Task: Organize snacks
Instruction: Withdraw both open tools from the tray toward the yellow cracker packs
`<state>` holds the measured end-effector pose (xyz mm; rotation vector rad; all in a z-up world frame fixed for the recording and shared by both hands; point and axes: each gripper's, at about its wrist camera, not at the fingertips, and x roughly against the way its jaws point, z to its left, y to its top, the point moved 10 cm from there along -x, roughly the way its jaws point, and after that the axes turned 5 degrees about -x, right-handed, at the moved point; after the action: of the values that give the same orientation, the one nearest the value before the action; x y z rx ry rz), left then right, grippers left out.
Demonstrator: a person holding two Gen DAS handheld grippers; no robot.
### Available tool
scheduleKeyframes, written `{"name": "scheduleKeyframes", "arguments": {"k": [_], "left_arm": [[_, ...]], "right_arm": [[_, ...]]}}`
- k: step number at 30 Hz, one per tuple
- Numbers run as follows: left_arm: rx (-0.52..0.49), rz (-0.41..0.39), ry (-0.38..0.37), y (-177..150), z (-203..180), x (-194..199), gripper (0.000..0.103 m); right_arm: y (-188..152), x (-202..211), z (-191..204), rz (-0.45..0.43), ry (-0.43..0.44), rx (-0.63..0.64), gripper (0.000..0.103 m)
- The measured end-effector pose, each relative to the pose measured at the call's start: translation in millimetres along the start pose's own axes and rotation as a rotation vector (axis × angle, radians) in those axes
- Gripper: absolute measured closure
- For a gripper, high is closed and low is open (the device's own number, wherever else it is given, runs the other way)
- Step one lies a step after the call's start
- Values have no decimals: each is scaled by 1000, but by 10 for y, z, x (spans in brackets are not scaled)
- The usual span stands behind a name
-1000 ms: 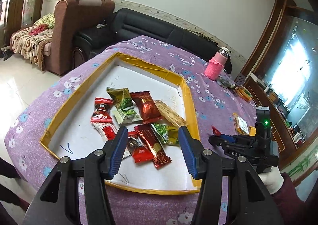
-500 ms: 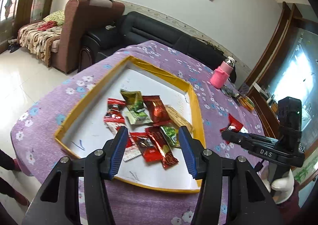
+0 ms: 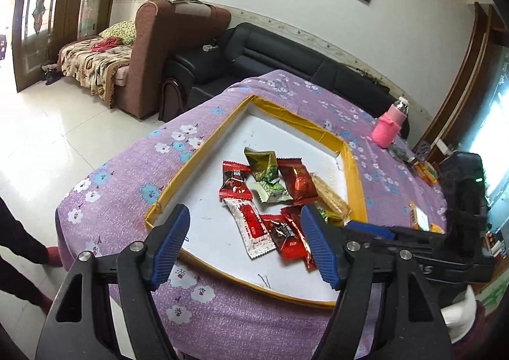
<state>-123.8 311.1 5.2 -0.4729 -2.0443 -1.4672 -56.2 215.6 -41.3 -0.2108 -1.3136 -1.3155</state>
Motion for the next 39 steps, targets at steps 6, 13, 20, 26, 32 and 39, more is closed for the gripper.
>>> {"name": "scheduleKeyframes", "arguments": {"k": [6, 13, 20, 26, 32, 39], "left_arm": [[-66, 30, 97, -40, -152, -15, 23], [-215, -8, 147, -96, -584, 90, 23], [-309, -14, 188, -139, -877, 156, 23], [-352, -8, 182, -159, -1076, 177, 23], [-380, 5, 172, -210, -1220, 166, 23], [-408, 19, 165, -261, -1346, 134, 23]], "right_arm": [[18, 320, -133, -87, -26, -12, 49], [-85, 621, -370, -159, -49, -42, 45], [-217, 859, -585, -201, -70, -68, 40], [-298, 1025, -788, -222, -84, -90, 39], [-339, 1123, -936, -236, -89, -114, 38], [-371, 1201, -1123, -246, -112, -138, 36]]}}
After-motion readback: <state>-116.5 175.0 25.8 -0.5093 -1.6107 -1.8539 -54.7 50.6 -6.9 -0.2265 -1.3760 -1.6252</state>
